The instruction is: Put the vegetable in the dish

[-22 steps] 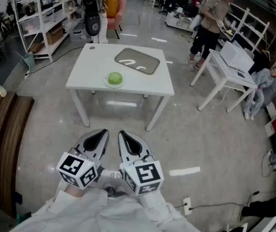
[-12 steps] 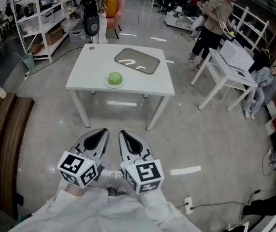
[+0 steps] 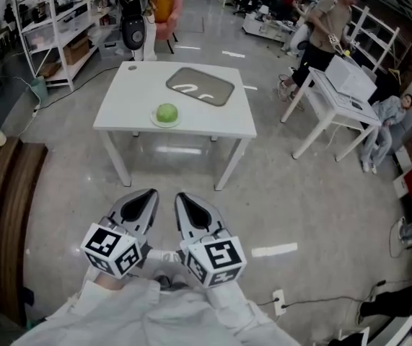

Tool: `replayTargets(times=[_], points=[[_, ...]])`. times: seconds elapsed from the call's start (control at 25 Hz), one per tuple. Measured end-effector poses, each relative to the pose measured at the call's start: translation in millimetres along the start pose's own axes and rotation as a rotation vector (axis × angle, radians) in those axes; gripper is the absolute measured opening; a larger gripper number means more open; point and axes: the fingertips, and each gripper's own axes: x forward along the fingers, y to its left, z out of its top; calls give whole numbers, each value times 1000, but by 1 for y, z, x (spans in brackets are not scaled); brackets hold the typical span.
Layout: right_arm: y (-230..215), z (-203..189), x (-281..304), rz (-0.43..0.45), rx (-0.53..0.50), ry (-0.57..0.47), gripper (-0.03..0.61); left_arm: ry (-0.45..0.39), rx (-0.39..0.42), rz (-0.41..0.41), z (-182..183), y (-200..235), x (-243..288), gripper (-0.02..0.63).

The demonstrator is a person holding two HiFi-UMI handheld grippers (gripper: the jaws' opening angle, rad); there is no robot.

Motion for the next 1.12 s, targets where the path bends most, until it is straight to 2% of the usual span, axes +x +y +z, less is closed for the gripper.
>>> replayTargets(times=[0.24, 0.4, 0.68, 0.92, 1.12], points=[[-14, -16, -7, -10, 20, 45, 12, 43, -1, 29, -17, -3, 8, 8], [-29, -19, -9, 0, 31, 67, 12, 52, -34, 43, -27, -8, 14, 8], [-31, -40, -11, 86, 64, 100, 12, 94, -72, 78, -57, -13, 21, 8], [-48, -45, 5, 73, 96, 103, 12, 113, -106, 89, -64, 9, 38, 8], [-69, -47, 43, 59, 98, 108, 12, 122, -114, 85, -61, 45, 68, 8]])
